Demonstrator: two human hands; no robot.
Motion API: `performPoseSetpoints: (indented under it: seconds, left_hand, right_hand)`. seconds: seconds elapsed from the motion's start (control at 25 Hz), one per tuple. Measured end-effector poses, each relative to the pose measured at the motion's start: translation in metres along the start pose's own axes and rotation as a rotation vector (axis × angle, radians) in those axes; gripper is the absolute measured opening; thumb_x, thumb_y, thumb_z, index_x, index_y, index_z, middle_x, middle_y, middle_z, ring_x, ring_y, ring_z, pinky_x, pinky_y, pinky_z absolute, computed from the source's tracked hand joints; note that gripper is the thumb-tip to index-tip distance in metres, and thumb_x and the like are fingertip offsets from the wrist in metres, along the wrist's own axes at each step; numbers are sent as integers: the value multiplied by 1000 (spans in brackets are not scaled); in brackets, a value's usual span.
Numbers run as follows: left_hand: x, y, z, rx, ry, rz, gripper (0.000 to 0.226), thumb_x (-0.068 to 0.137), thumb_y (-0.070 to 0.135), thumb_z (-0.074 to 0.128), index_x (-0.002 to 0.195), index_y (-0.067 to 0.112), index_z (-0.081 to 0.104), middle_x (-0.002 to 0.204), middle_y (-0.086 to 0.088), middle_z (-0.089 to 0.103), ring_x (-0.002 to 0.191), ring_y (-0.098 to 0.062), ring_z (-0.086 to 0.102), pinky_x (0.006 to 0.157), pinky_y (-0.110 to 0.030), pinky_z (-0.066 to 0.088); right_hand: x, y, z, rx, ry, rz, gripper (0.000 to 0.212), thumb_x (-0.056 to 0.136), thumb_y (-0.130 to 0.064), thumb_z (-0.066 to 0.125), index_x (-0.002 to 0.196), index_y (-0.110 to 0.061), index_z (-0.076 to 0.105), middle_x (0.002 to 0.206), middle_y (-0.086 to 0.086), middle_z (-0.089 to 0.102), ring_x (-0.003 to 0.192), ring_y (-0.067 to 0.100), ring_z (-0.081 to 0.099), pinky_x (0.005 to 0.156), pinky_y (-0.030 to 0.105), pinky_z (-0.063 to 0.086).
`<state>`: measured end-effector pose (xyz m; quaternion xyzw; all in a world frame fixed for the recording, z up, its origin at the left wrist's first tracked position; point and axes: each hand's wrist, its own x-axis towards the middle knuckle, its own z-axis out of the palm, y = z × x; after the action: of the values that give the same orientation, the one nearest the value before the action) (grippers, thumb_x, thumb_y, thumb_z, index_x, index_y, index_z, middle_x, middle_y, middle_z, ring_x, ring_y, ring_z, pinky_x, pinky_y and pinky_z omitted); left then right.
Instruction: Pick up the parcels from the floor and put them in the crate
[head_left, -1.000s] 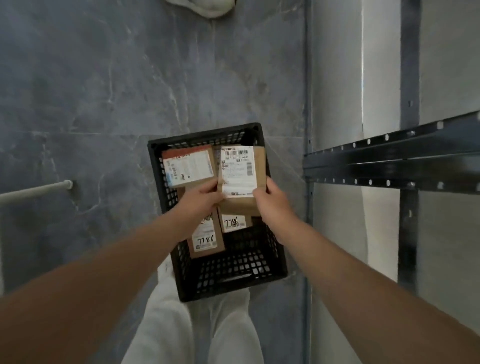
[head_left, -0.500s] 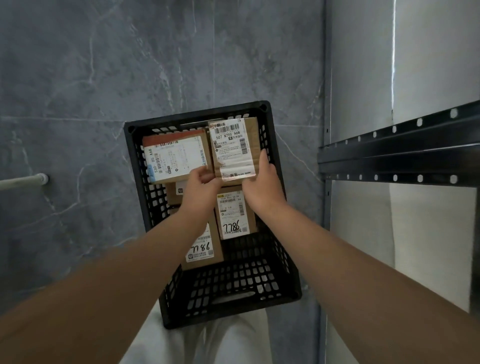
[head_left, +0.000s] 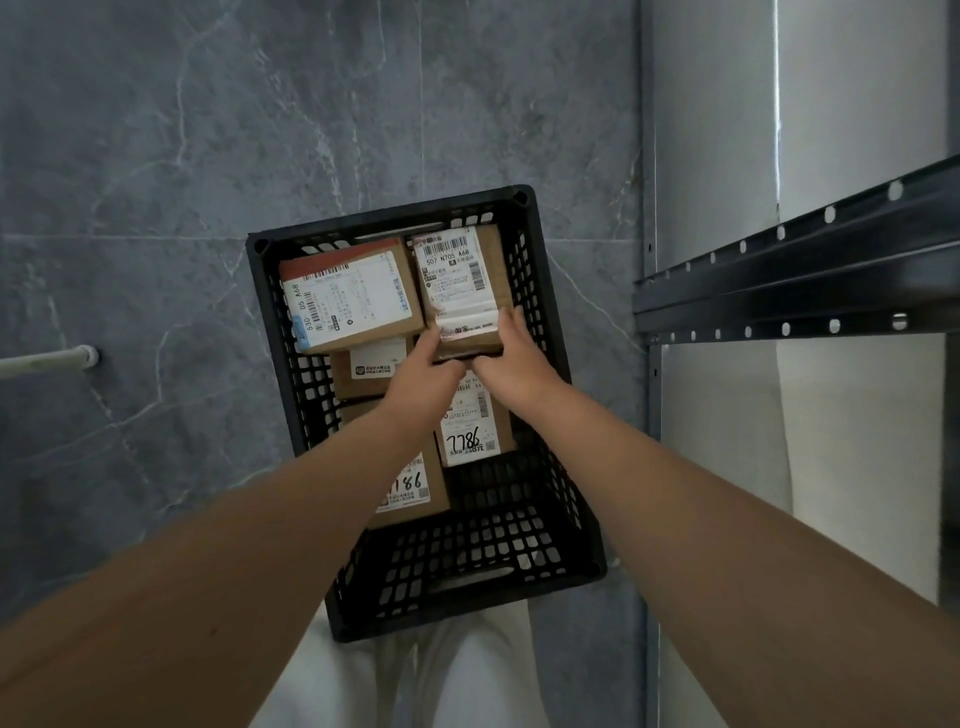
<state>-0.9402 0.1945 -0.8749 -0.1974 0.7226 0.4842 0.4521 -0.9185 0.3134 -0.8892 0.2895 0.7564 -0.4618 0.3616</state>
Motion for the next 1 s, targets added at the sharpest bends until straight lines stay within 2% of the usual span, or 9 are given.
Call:
performPoseSetpoints:
  seconds: [0.08,0.16,0.28,0.4,0.48,0.68,0.72,0.8,1.0]
  left_hand:
    - [-8,5,3,-10,-7,-36,59,97,10,50,151,25,32,152,0,39,80,0,52,58,-3,42]
    - [-20,13,3,17,-18,-69,54,97,11,50,149,22,38,154,-3,37,84,-1,53,58,3,38]
    - [-53,38,-3,59,-23,-51,48,98,11,48,145,19,44,142,-1,50,107,-9,56,79,-5,36]
    - [-103,91,-13,169,-1,51,46,99,15,46,145,19,45,118,5,60,71,4,48,57,-4,39]
    - [-139,137,-22,246,34,144,45,99,14,45,143,18,47,124,0,60,66,4,46,49,-6,40]
    - [-264,266,-57,409,104,340,47,100,22,44,147,21,40,138,-9,54,93,-21,64,73,-29,53]
    - [-291,293,-64,421,129,394,49,100,23,44,149,22,36,143,-9,50,108,-25,62,87,-33,53]
    - [-344,346,-73,478,204,564,53,100,23,46,151,22,32,155,-5,36,137,-24,41,114,-40,33]
    - [-488,453,-67,702,480,1083,59,99,21,42,154,16,20,163,1,14,150,-12,9,121,-41,7]
  right_hand:
    - [0,1,-3,-123,-46,5,89,97,-21,55,157,-22,-10,162,-8,-24,152,21,2,116,25,24]
    - [-11,-2,-5,-234,-52,-1,85,98,-16,53,157,-21,-8,162,-8,-23,152,21,-3,123,41,15]
    - [-56,-20,-15,-319,-7,-59,79,98,-8,50,158,-18,-1,164,-4,-16,152,15,-8,124,39,6]
    - [-110,-60,-51,-345,46,-97,77,98,-6,46,158,-16,-1,165,-1,-14,151,14,-11,124,41,0]
    - [-149,-101,-89,-354,119,-107,74,99,-10,44,158,-15,0,165,0,-12,151,14,-11,124,42,-2]
    - [-286,-231,-199,-438,372,-234,67,104,-23,37,158,-14,-1,166,0,-8,152,15,-8,123,45,0]
    - [-316,-255,-219,-461,439,-270,66,104,-24,36,158,-14,-1,166,0,-8,152,15,-7,123,45,1]
    - [-375,-297,-254,-502,602,-341,65,105,-25,34,158,-14,-1,166,0,-7,152,15,-6,123,45,1]
    - [-533,-359,-314,-593,972,-476,63,105,-27,28,157,-12,-4,166,1,-7,152,15,-9,122,47,-5]
